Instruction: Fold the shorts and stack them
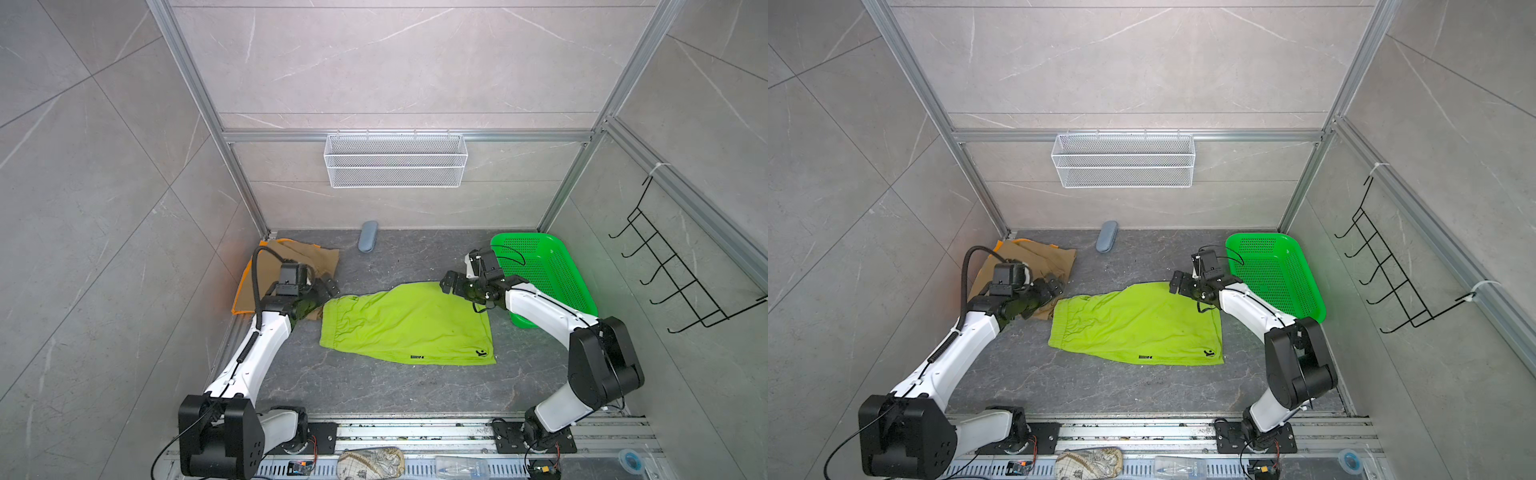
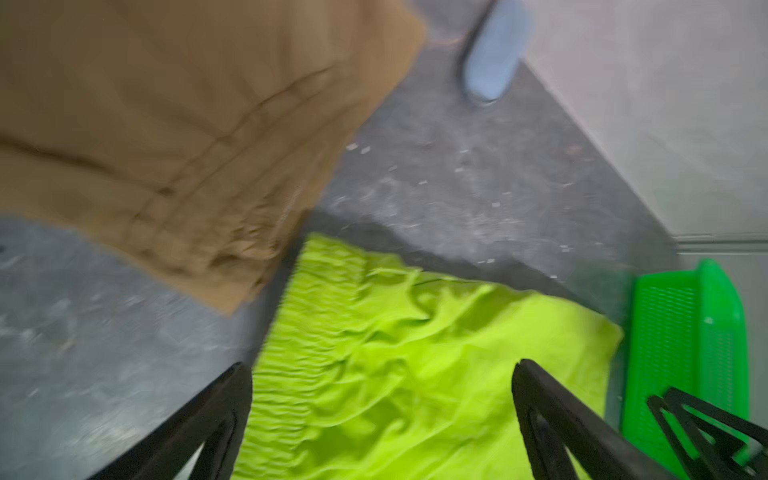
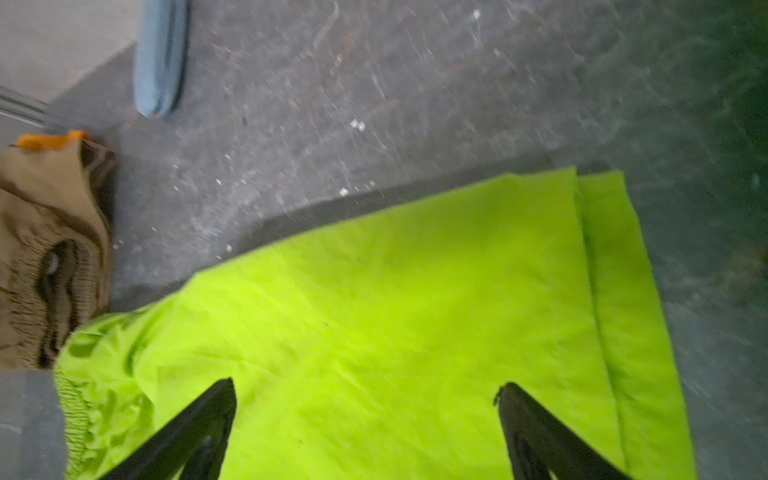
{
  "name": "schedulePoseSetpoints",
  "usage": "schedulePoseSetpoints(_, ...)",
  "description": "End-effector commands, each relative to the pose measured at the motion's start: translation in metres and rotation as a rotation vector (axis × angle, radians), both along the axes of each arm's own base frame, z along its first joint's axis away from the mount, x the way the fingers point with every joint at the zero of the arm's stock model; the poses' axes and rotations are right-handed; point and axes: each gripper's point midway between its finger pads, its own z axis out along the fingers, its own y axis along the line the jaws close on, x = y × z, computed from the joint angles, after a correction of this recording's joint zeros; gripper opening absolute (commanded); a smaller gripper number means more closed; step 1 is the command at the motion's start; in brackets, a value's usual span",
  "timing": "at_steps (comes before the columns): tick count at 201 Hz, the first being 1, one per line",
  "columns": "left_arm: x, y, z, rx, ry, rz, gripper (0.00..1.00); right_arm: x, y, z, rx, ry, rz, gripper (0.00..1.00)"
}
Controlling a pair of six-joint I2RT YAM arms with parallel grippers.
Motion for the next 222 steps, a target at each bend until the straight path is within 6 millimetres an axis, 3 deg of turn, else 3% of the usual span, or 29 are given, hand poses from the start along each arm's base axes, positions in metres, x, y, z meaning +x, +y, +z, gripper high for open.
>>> schedulePoseSetpoints(1,-0.037,0.004,-0.051,-0.042,0.175,-0.062,0.98,-0.026,-0.019,-0.02,-0.089,0.067,0.01,0.99)
schedulePoseSetpoints(19,-0.041,0.001,-0.073,-0.08,0.207,-0.062,0.97,-0.035,-0.023,-0.025,-0.103,0.077,0.018,1.0)
schedulePoseSetpoints(51,-0.034,-0.007,-0.087,-0.132,0.233,-0.064,0.93,-0.044,-0.028,-0.023,-0.115,0.067,0.011,1.0)
schedulePoseSetpoints(107,-0.029,-0.009,-0.111,-0.15,0.28,-0.054,0.84,-0.055,-0.037,0.023,-0.154,-0.099,-0.005,0.99)
schedulePoseSetpoints(141,-0.034,-0.012,-0.118,-0.129,0.302,-0.073,0.6,-0.06,-0.044,0.026,-0.178,-0.107,-0.02,1.0)
schedulePoseSetpoints(200,-0.038,-0.028,-0.119,-0.076,0.305,-0.155,0.12,-0.068,-0.043,-0.012,-0.155,0.0,-0.052,1.0)
schedulePoseSetpoints(222,-0.035,-0.028,-0.112,-0.068,0.286,-0.161,0.05,-0.071,-0.044,-0.024,-0.16,0.029,-0.06,0.99)
